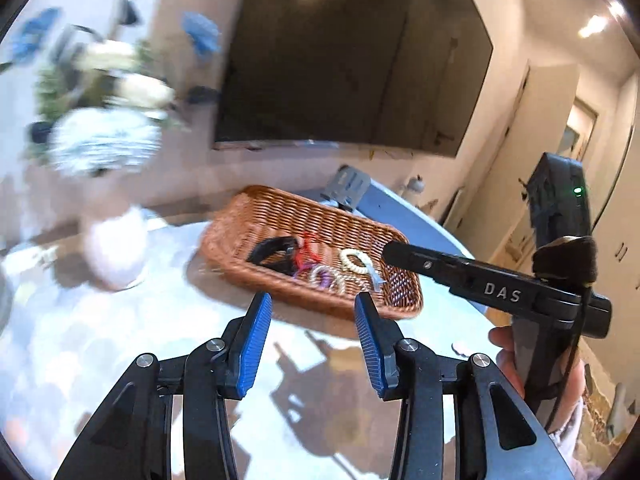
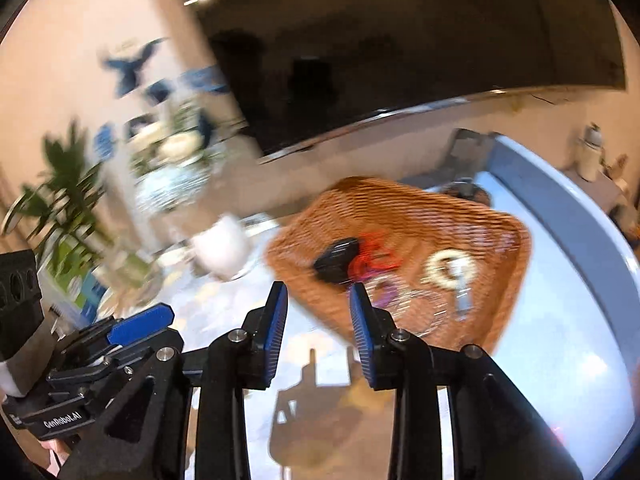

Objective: Organize jewelry
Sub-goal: 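Move both open tools back over the remaining jewelry on the table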

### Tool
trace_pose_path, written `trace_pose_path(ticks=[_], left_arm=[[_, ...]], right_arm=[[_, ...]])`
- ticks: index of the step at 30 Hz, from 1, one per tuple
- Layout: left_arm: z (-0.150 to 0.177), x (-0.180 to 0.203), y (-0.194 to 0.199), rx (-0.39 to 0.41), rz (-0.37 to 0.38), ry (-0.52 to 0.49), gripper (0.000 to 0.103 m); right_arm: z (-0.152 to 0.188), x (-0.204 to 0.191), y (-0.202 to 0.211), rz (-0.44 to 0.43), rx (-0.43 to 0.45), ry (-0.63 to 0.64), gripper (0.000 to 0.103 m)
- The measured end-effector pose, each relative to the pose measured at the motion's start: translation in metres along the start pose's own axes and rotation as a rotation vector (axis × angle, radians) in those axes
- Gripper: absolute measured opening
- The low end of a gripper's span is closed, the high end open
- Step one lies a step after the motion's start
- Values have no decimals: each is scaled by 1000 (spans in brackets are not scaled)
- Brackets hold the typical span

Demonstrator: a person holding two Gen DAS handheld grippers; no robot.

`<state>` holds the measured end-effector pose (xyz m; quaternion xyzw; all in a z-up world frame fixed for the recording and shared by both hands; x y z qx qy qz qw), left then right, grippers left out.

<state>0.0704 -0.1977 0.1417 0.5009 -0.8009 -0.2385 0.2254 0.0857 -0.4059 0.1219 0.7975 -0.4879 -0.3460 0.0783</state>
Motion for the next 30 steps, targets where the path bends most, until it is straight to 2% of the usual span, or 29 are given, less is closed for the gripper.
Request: trace_pose_path(ticks=[2,5,10,13,18,22,25,30], left_arm=[[18,-19,24,20,-40,13,44],[53,-53,52,23,-56,61,44],[100,-98,72,-3,-138,125,45],[123,-117,74,-8,-158,169,56],[154,-139,71,-29,-201,219,57],[172,-157,68,-7,-283,261,57],[180,-165,60,-23,-278,294,57],[181,-169,58,-17,-254,311,57]], right_arm=[[12,-26,-5,-40,-12,39,35],[33,-52,-16,-81,-32,66,36],[70,-90,-53,-124,-130,128,36],[98,-105,-69,-133,-158,163,36],[129,-104,-88,-50,-168,214,36],[143,-93,-97,-30,-170,205,36],[146,-83,-105,-28,-206,167,36],[151,-87,-109,-9,-225,196,36]])
Point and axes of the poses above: each gripper's, at about its wrist camera, not at the fingertips, and y roughly against the way its jaws point, x to its right, z to its underside, the point moved 2 cm from there along -y, roughly the way its jaws point, and after that the axes turned 15 degrees about -z, right-handed, at the moved point
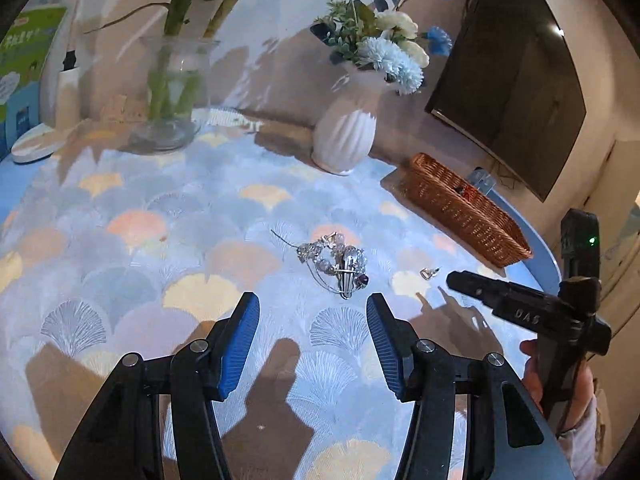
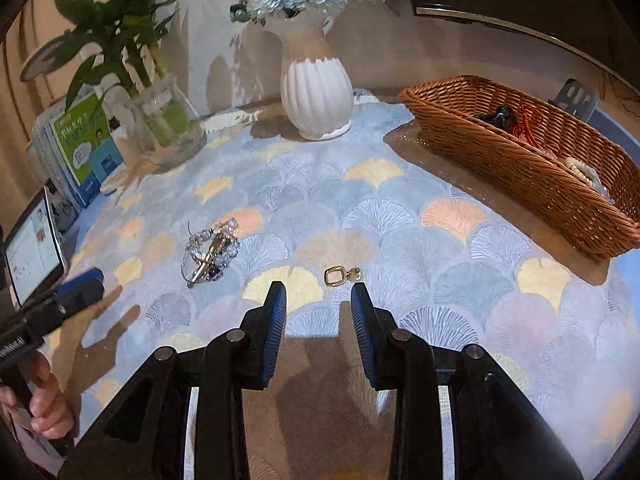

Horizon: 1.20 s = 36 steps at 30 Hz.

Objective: Organize jewelry
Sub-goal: 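Move both open tools back over the remaining jewelry on the table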

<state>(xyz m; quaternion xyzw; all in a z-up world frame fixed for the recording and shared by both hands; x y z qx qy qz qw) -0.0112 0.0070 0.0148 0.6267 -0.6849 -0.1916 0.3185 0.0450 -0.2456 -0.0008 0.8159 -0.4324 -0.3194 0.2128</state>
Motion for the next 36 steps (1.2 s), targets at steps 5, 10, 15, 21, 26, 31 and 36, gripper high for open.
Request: trace_pose_path(ticks=[5,10,15,21,26,31,36], left_arm=[[1,-2,-3,-22,6,17,57],[2,-4,-12,-58,-11,30,57],[2,-11,-16,-92,0,61,57],[4,-13,-14,-176,-145,-113,57],[-18,-9,-15,-188,-137,-234,57],[-50,-5,-44,-246,-59,-226,57],[-74,10,-82,-281,55,-263,46]], right_arm=[[2,-6,-4,22,-19,34,36],[2,-4,-7,26,-33,26,36],[1,-2,-7,30,-40,16,36],[4,-1,-14,-46,-157,-34,36],[3,-26,-23,-45,-230,57,36],[-7,-34,-32,-4,-236,111,36],[-6,-23,-34,-6,-230,91,36]])
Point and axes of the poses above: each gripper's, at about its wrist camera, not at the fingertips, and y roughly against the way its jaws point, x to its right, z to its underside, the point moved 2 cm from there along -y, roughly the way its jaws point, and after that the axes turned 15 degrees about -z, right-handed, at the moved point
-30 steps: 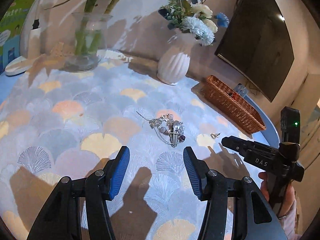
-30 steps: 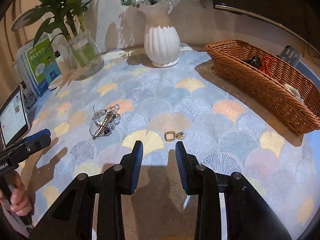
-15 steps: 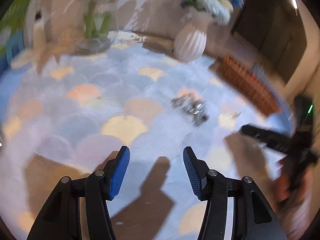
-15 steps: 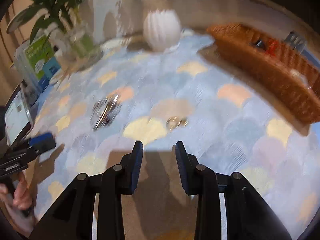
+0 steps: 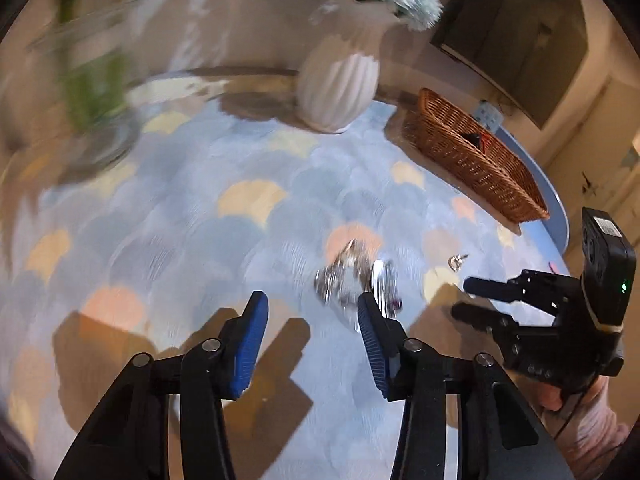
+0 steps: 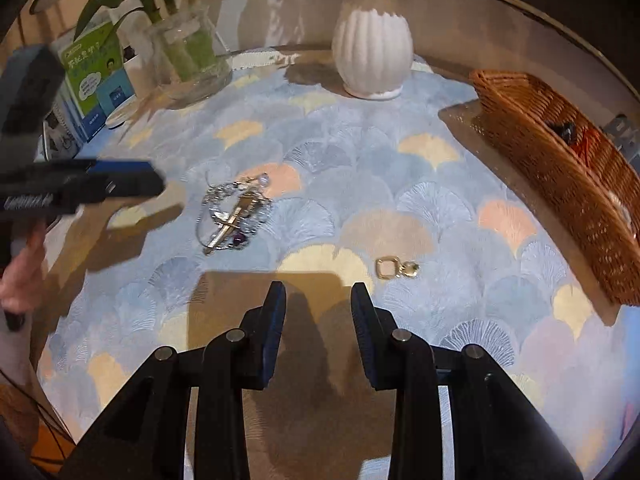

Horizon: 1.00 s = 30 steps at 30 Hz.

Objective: Organize jewelry
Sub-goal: 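Move both open tools back over the remaining jewelry on the table, then grasp the silver chain jewelry with left tool while right tool grasps gold earring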

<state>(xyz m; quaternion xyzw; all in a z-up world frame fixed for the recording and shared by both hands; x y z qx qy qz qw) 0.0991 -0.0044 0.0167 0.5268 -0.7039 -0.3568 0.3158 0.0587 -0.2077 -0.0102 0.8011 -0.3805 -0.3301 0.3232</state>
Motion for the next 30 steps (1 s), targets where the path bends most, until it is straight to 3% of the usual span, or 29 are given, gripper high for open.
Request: trace_pose_path(ticks=[3,10,13,17,20,22,24,30], left_arm=[[-12,7,-20,-32,43,-39,37],[-16,13,-41,-49,74,-67,35],[-15,20,-40,-26,7,-113,35],[-9,49,-43,11,-190,-231,32],[-5,68,-41,45,-244,-294,9],[-5,69,-41,50,-257,-292,9],[-7,63,-38,52,-208,-244,9],[-19,27,8,168,163,-48,9]], right_arm=[[2,10,0,-38,24,-32,36],[2,26,7,-128,83,-105,36],[2,27,7,-158,87,-121,36],[2,25,7,-154,90,-116,36],[3,25,8,-153,99,-119,36],[3,27,10,-156,109,-128,36],[3,30,14,-165,130,-141,36],[4,41,27,-141,205,-174,36]])
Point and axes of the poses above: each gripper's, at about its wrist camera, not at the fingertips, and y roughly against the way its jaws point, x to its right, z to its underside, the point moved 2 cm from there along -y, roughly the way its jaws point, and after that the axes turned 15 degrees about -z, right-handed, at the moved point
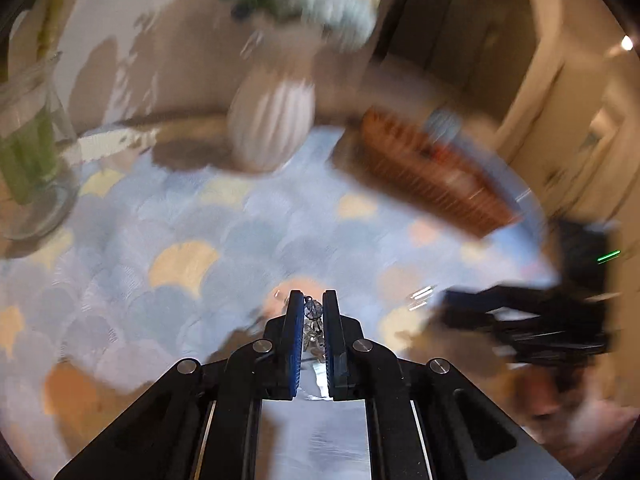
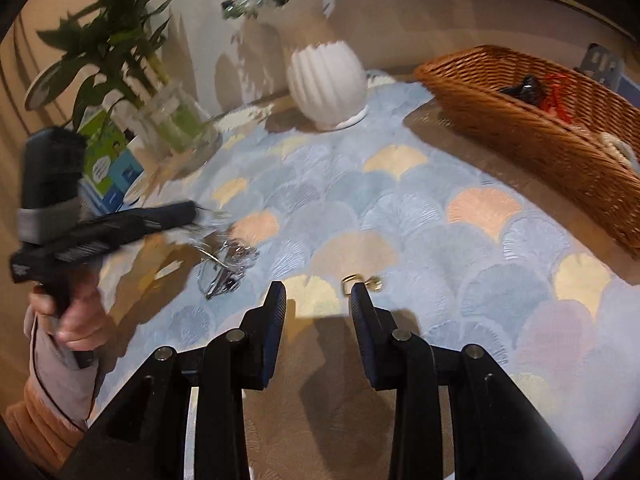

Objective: Organize jewelry
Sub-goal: 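Grasp the silver chain jewelry with left tool while right tool grasps gold earring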

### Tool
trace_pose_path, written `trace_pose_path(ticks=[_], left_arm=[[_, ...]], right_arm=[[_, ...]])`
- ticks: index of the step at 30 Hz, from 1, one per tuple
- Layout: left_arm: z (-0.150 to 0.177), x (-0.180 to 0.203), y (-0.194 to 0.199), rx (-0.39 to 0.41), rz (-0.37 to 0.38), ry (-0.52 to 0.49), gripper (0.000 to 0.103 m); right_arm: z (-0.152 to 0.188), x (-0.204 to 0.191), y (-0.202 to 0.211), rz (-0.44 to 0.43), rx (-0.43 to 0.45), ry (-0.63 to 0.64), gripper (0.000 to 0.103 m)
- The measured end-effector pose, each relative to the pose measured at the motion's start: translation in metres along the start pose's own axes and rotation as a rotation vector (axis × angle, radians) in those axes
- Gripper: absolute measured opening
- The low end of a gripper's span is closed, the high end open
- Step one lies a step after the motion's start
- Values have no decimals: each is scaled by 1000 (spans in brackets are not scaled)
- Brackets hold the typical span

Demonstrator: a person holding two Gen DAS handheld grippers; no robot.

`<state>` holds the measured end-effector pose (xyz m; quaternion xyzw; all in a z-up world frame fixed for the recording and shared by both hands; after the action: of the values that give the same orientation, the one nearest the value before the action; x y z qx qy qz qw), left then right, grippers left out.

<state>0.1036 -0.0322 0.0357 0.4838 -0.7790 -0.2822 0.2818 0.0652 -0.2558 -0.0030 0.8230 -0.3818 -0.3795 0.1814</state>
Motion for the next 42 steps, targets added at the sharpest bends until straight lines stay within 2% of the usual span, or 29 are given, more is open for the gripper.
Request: trace_pose_path(ticks=[2,4,8,11,14,17,21,24,27,32,34,39,42], left_arm=[[-4,-2,16,47,105,34,9],[-5,-4,27,78,177,51,9],[-9,-3,40,128,212,62,9],[-10,-11,44,141,194,94,9],[-10,-21,40,133,170,132,9],[-11,-28,40,137,130,155,9],[-11,-34,48,155,119,179,9],[-11,-34,55,175,111,183,9],[-12,-36,56,171,112,200,9],[-11,-39,55,165,107,207,9],[-11,-40,56,169,109,206,9],[-10,-39,55,160,123,210,9],[-10,-37,53,154,121,203,9]], right_arm=[[-1,5,2,6,12,-24,36],[-2,11,4,4,22,-48,36],[-2,21,12,-13,56,-100,36],[-1,11,3,-22,12,-68,36],[4,-19,-12,40,-68,60,36],[7,-36,-16,92,-94,137,36],[19,-52,-23,26,-193,207,36],[36,-52,-27,73,-240,237,36],[36,-44,-21,127,-209,214,35],[4,-14,-10,272,-118,115,35],[-5,0,-8,269,-99,74,35],[-13,24,-11,152,-61,-47,34],[-13,20,-15,179,-50,-14,31]])
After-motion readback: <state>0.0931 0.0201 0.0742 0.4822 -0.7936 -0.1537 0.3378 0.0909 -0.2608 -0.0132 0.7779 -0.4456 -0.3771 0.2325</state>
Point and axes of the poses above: each gripper's, at about its wrist camera, not at the fingertips, and y roughly against the way its jaws point, x to its right, z to its underside, the point moved 2 cm from there along -y, roughly the way its jaws point, and after that the axes turned 15 degrees about -z, right-handed, at the moved point
